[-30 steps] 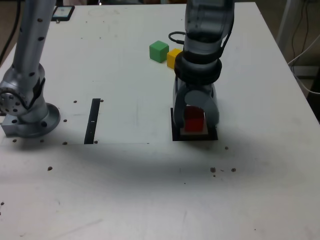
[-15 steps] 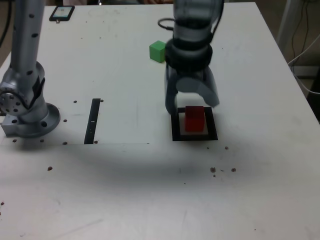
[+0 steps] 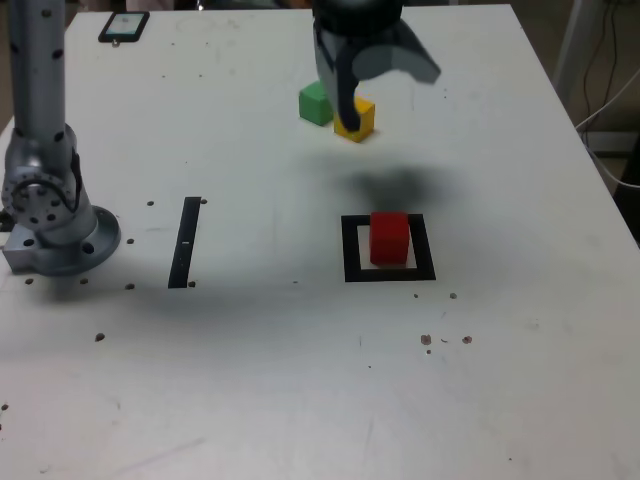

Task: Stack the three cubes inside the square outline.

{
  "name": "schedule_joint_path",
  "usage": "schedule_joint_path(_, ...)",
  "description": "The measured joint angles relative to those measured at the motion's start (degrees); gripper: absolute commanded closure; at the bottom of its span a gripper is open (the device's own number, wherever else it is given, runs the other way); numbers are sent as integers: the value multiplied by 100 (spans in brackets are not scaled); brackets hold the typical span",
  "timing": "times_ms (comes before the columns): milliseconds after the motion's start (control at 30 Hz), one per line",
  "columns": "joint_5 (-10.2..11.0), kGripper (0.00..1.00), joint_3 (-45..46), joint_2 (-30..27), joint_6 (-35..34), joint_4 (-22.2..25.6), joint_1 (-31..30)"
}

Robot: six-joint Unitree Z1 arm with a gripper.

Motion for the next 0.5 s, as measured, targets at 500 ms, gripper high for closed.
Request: schedule_joint_path(500,-438,3,-842,1057,61,824,1416)
